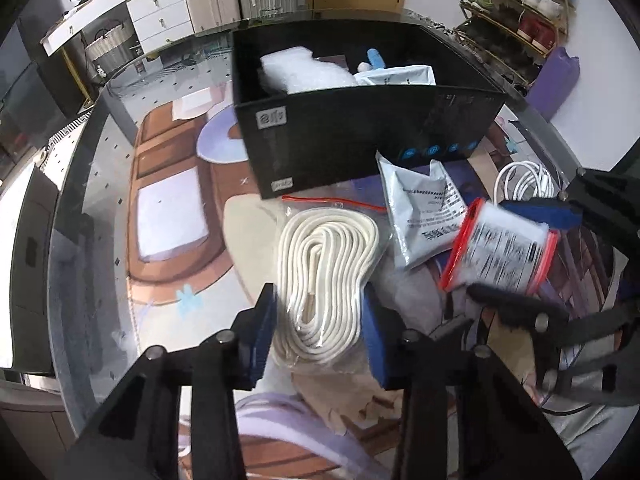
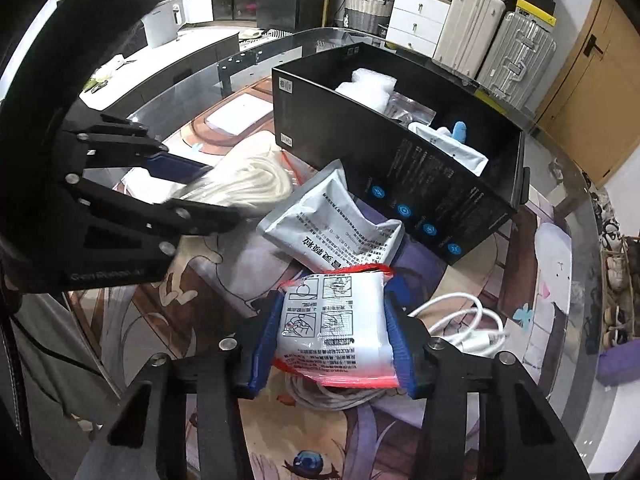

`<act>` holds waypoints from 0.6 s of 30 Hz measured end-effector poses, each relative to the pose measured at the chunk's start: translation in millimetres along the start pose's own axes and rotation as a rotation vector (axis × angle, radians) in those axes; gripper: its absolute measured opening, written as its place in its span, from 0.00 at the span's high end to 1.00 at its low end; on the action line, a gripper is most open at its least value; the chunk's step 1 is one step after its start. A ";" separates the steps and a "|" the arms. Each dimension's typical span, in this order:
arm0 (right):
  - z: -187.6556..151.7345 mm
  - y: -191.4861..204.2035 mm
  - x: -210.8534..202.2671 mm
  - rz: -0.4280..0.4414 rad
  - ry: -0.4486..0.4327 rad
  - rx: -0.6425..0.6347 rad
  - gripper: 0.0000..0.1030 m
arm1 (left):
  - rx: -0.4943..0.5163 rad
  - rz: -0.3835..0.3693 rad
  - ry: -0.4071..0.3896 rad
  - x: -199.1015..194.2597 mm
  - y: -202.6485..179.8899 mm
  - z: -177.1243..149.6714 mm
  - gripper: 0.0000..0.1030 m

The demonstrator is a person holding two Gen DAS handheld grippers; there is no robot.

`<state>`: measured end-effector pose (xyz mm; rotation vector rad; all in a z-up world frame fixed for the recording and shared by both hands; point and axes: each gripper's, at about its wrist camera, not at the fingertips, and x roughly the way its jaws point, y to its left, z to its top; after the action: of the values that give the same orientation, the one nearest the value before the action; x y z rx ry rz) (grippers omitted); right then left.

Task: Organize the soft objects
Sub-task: 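Grasp the red-edged white packet with the right gripper, then carry the red-edged packet into the bin while the left carries the bagged white rope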

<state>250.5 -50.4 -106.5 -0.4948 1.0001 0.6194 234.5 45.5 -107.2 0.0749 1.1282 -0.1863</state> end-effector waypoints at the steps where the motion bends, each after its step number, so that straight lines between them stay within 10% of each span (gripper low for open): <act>1: 0.1 0.6 -1.0 0.001 -0.001 -0.003 0.53 | 0.001 0.004 -0.001 -1.3 -0.9 -1.1 0.65; 18: 3.0 -9.0 -18.9 0.037 -0.054 0.046 0.54 | -0.007 -0.008 -0.101 -40.1 -0.8 -5.5 0.67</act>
<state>250.9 -59.7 -87.4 -0.4180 0.9721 0.6382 212.9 50.0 -73.3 0.0541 1.0286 -0.1916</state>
